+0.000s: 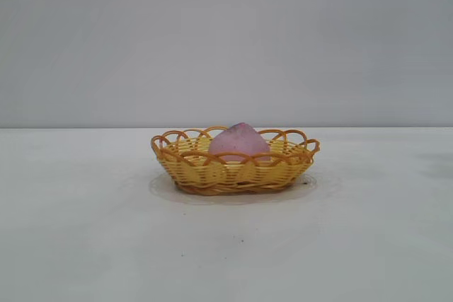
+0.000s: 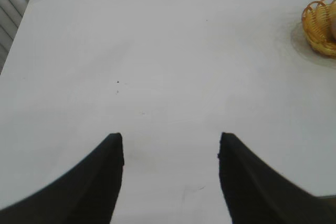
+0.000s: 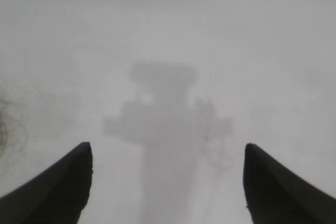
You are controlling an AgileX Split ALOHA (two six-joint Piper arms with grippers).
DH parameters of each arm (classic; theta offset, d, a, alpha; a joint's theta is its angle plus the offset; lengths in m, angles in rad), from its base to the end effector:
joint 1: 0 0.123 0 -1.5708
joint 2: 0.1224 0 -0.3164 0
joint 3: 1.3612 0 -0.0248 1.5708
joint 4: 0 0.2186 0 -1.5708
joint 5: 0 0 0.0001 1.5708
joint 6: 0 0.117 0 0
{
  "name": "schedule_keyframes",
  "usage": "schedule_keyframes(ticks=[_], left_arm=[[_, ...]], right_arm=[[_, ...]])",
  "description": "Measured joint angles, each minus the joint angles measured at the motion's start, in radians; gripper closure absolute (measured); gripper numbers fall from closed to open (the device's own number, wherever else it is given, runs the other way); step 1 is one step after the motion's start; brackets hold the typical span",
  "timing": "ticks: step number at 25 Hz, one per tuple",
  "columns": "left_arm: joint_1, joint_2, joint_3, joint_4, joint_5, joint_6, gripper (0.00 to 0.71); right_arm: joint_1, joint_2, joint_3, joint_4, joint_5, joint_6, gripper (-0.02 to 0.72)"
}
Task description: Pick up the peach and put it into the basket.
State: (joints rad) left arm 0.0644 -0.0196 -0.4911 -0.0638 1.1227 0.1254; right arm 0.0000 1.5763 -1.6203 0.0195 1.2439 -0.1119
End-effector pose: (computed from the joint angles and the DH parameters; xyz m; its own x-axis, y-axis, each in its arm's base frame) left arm -0.0464 -0.0097 0.2405 -0.4984 0.0655 -0.8645 0.0342 0.9979 0.0559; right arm 0.3055 0.0022 0.3850 -0.8910 -0.1054 -0.4416 -0.1027 0.9943 -0.0302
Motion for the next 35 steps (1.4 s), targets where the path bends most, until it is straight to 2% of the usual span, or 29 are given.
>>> schedule_keyframes(ticks=[9,26,30,35], left_arm=[[0.0,0.0,0.0,0.0,0.0,0.0,0.324],[0.0,0.0,0.0,0.0,0.0,0.0,0.324],[0.0,0.0,0.0,0.0,0.0,0.0,0.324],[0.0,0.0,0.0,0.0,-0.002,0.0,0.324]], right_arm=[[0.0,-0.413,0.247,0.0,0.013,0.004,0.192],[0.0,-1.266,0.909,0.001,0.029,0.056,0.192],[0.0,-1.433,1.025,0.01,-0.004,0.101,0.192],[0.0,-1.579,1.1,0.016,-0.043,0.122,0.192]])
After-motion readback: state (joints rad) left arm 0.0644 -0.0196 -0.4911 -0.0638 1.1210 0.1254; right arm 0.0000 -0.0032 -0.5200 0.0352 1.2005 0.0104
